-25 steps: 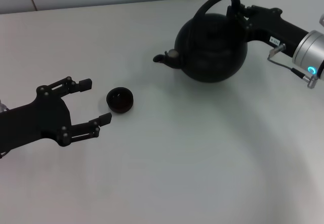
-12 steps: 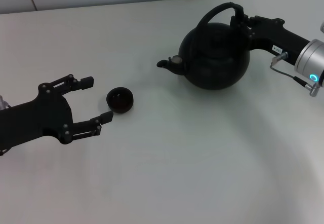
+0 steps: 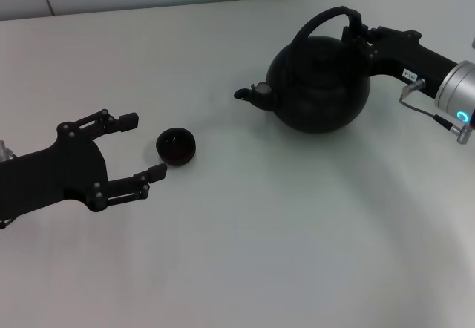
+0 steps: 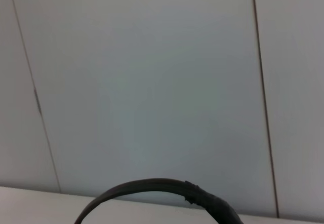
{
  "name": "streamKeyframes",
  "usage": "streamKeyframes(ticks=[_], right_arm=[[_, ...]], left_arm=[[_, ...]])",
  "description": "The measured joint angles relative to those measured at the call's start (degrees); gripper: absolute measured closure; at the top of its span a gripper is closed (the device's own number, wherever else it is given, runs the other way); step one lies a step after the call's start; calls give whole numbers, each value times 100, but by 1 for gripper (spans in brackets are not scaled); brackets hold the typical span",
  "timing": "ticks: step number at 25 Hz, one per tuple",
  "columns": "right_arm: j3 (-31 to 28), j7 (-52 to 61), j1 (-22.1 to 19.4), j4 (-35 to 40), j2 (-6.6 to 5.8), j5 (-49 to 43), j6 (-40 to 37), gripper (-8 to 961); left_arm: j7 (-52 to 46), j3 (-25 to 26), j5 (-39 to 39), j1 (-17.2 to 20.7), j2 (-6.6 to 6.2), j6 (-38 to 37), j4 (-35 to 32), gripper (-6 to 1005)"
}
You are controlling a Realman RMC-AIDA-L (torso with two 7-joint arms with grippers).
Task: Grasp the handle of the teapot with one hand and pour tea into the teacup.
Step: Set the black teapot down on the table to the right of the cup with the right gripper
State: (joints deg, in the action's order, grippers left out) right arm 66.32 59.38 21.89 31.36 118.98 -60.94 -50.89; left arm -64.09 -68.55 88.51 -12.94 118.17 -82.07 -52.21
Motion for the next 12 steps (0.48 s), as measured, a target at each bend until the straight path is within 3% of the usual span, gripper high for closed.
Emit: streamKeyframes(ticks=[12], right_arm=[[10,42,-4,65,-15,-298,22,785]], left_arm=[[-35,-16,0,-5,3,-2,-54,168]])
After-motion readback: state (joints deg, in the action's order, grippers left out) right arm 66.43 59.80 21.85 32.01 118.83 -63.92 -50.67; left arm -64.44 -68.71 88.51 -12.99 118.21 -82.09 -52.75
